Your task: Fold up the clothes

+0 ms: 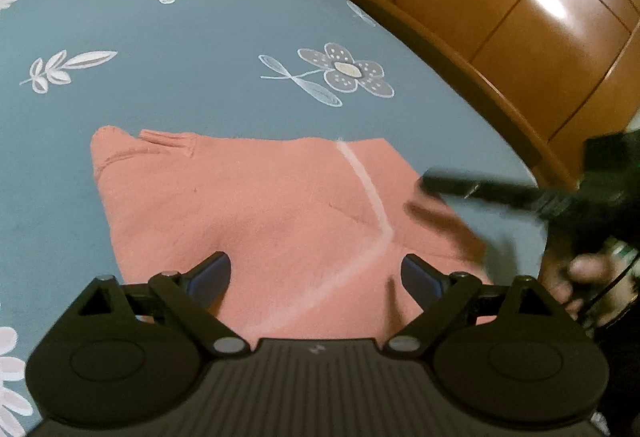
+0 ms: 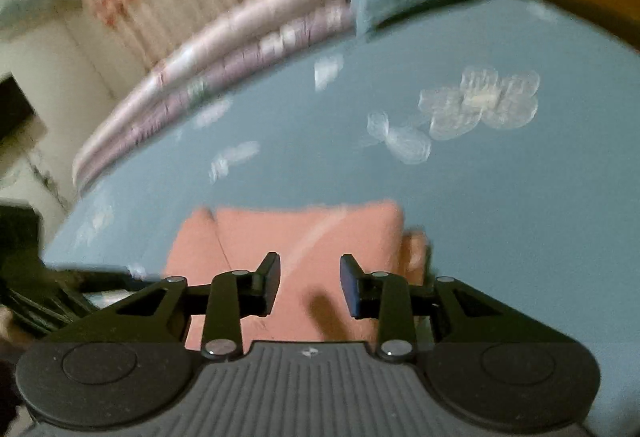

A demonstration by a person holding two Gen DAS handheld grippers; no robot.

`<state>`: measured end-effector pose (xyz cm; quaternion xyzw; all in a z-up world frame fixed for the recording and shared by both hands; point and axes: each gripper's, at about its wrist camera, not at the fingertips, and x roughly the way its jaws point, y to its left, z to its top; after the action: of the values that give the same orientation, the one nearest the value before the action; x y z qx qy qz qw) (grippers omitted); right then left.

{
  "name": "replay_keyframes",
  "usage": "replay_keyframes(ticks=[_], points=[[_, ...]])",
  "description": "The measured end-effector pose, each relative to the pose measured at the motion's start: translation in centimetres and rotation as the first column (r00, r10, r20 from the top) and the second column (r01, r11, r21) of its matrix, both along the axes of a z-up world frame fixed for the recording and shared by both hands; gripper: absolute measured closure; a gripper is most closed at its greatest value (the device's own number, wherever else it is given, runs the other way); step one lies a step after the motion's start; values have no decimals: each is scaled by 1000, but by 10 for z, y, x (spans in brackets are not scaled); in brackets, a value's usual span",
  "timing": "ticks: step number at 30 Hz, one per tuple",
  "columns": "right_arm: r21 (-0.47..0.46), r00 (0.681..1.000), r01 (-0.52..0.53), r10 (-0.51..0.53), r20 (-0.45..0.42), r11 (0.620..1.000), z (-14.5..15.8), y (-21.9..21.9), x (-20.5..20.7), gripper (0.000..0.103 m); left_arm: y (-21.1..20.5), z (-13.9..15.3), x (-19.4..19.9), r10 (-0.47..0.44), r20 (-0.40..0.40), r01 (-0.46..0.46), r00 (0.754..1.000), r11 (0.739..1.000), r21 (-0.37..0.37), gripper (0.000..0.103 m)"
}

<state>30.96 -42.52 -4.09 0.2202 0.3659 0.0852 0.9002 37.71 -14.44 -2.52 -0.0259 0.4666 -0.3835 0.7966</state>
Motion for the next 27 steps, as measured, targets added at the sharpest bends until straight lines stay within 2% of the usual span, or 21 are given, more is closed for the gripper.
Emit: replay_keyframes(ticks=[2, 4, 6, 9, 11, 13, 15, 17, 20, 25, 27], points=[[3, 1000, 1, -1, -17, 1000, -12, -2, 3, 73, 4, 5, -2, 19, -4, -19, 1000, 1000, -9, 12], [33, 1000, 25, -25, -16, 999, -5, -10, -6, 72, 11, 13, -11, 31, 8, -31, 999, 1000, 1, 12], [14, 999, 26, -27, 17, 1000, 12, -12, -21, 68, 16, 22, -25, 22, 26, -22, 999, 1000, 22, 12], [45, 996, -42, 39, 77, 998, 35, -4, -47, 67, 21, 30, -45, -14, 46, 13, 999, 1000, 23, 12], [46, 993, -94, 90, 76, 995, 39, 9, -60, 67, 23, 29, -54, -16, 43, 15, 999, 1000, 23, 12], [24, 991, -128, 127, 44, 991, 35, 22, -70, 67, 23, 24, -57, -8, 25, 7, 1000, 1000, 26, 12], [-2, 993, -119, 119, -21, 993, 18, 28, -79, 67, 23, 16, -61, 11, 6, -11, 1000, 999, 37, 12], [-40, 994, -92, 89, -69, 995, 1, 28, -91, 75, 24, 13, -68, 12, 30, -13, 999, 998, 57, 12], [-33, 998, -45, 44, -47, 998, 1, 27, -113, 74, 29, 14, -84, 18, 68, -24, 998, 996, 90, 12], [-169, 994, -102, 107, 23, 980, 16, 61, -133, 67, 52, 16, -118, 45, 113, -52, 993, 996, 66, 11], [-265, 994, -96, 106, 23, 959, 6, 73, -143, 67, 62, 11, -133, 54, 143, -65, 988, 995, 78, 11]])
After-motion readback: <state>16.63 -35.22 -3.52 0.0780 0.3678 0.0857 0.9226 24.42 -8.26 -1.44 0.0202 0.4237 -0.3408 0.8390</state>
